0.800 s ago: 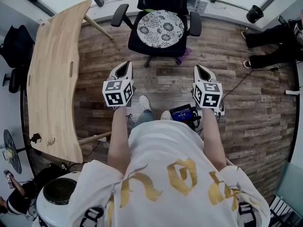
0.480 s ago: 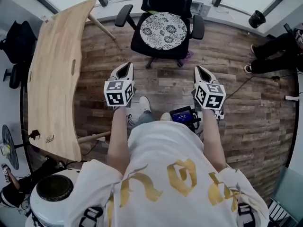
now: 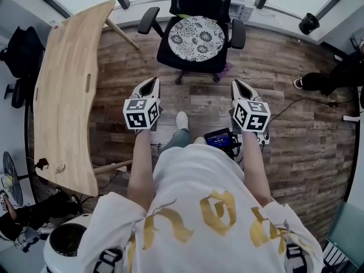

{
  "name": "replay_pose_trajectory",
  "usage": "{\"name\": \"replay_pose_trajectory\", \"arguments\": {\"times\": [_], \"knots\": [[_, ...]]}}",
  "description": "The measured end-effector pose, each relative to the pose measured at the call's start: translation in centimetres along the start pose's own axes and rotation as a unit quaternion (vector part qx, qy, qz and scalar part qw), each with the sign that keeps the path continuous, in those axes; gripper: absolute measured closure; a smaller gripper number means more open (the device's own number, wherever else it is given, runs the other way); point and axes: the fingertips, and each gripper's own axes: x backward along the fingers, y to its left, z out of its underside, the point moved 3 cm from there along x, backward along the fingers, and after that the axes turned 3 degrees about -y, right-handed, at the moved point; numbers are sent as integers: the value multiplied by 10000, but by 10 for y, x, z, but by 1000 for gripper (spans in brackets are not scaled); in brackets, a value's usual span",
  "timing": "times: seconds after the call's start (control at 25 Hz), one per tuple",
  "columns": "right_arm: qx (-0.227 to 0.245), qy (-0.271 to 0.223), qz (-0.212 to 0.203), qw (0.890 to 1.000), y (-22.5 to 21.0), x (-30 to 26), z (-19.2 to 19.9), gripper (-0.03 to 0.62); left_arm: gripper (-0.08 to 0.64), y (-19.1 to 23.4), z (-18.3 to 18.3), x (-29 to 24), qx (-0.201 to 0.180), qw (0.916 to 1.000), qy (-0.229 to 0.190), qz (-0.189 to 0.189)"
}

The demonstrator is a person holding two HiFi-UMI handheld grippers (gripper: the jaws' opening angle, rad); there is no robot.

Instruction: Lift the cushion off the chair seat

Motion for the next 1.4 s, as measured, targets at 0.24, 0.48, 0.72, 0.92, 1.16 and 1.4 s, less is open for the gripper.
{"name": "replay_pose_trajectory", "arguments": {"times": [0.24, 0.48, 0.72, 0.92, 1.16, 1.4], "knots": [[-153, 1, 268, 9995, -20, -24, -11, 580, 549, 16, -8, -29, -13, 9999, -22, -136], [-331, 131, 402, 9986, -42, -78, -21, 580, 549, 49, -20, -78, 4, 9991, -113, -411], [-367, 373, 557, 9971, -62, -154, -38, 580, 549, 87, -51, -155, -44, 9990, -152, -409], [-325, 370, 587, 9971, -70, -218, -63, 580, 549, 122, -67, -223, -39, 9996, 109, -241], [26, 289, 1268, 9915, -100, -271, -89, 580, 549, 146, -82, -290, -11, 9996, 256, 69], [206, 383, 1297, 9906, -105, -302, -97, 580, 549, 154, -81, -325, 370, 9980, 177, 489]]}}
